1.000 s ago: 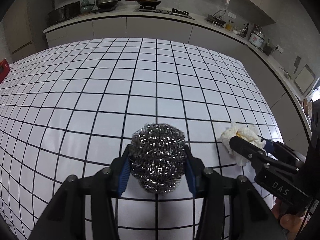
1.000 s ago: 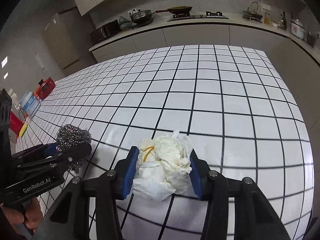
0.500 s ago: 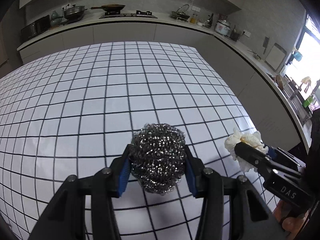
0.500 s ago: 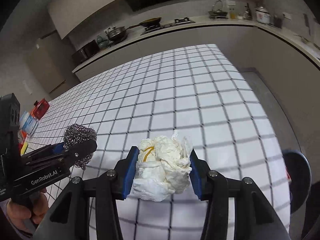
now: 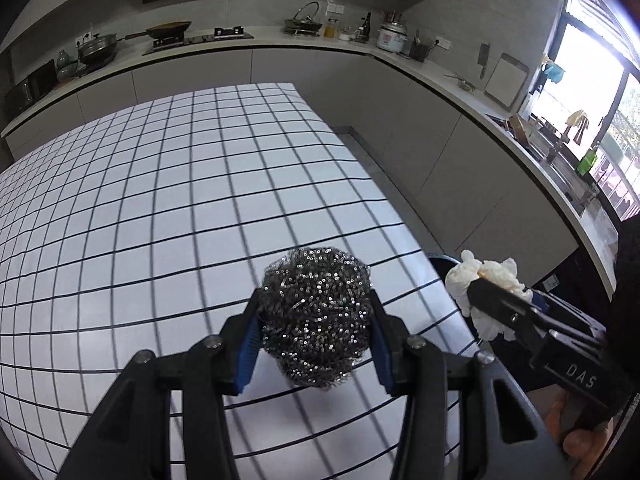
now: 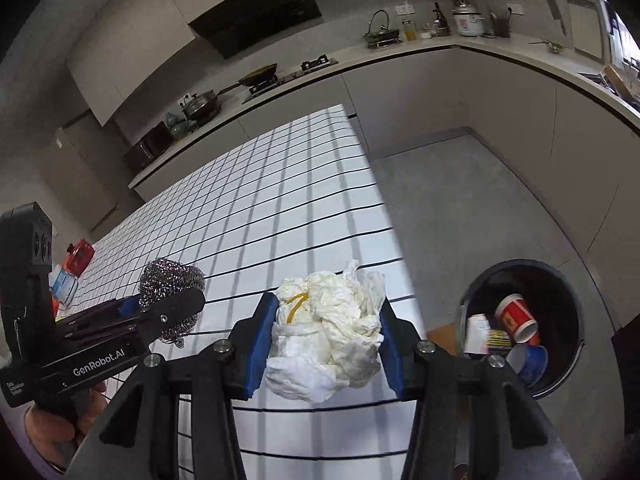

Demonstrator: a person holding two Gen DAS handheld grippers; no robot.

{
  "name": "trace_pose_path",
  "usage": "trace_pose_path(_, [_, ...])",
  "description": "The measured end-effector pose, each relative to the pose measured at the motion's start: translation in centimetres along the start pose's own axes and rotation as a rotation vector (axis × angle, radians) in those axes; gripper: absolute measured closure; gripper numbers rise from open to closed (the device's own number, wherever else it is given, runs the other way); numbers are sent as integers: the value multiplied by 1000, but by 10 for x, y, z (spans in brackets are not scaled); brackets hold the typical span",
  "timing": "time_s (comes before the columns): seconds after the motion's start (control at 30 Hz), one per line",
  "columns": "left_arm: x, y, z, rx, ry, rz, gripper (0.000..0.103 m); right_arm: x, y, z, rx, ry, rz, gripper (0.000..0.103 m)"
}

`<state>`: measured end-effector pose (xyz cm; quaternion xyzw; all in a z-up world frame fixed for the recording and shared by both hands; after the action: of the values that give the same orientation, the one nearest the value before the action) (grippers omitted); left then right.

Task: Collect trash
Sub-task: 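Carry the steel wool and white tissue over the black bucket, then open the right gripper to drop the tissue while the left drops the steel wool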

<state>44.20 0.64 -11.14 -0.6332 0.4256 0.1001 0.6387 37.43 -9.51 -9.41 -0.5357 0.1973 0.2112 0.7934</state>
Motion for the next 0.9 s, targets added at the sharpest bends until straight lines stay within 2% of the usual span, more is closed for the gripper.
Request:
trace_pose_path(0.27, [42, -2, -125, -33, 31, 7, 54, -34, -26, -136, -5, 26, 0, 53])
trace_pose_path(0.47, [82, 15, -195, -60, 51, 64, 54, -30, -29, -222, -30, 60, 57, 53])
trace_pose_path(0.67, [124, 41, -217, -80, 10, 148, 54, 1, -10, -277, -15, 79, 158, 53])
trace_pose_path(0.9, [165, 55, -215, -78, -60, 199, 53, 31, 25, -300, 1, 55, 236, 50])
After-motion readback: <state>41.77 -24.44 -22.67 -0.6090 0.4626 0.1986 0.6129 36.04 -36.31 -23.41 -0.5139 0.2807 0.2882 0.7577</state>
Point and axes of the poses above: each gripper's, at about its wrist camera, not at the fingertips, and x roughly the way its jaws point, z to its left, y to its underside, the point moved 8 cm from there along x, roughly the way its jaws point, and after that the axes turned 10 degrees about -z, right-handed, at the moved point
